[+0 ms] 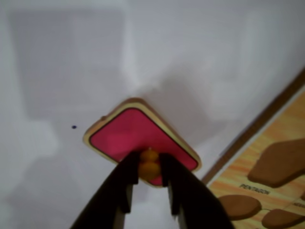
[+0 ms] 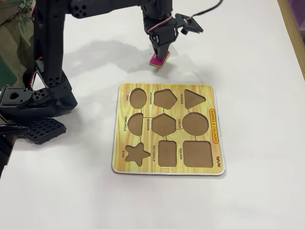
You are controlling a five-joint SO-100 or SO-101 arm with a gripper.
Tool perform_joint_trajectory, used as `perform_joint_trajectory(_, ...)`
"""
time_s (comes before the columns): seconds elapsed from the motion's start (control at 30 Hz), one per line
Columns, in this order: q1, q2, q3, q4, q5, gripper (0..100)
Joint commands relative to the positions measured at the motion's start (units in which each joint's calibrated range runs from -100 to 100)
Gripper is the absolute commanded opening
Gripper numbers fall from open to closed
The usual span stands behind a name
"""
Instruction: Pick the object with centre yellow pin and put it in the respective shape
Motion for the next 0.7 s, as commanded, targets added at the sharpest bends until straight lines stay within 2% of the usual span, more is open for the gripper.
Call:
perform_joint_trajectory(0.0, 5.07, -7.61, 4.77, -0.81, 0.09, 1)
perform_joint_trajectory(0.4, 23.33, -24.18, 22.39, -0.9, 0.14, 1)
perform_joint_trajectory(0.67, 32.41, -28.11, 24.46, -0.29, 11.39, 1)
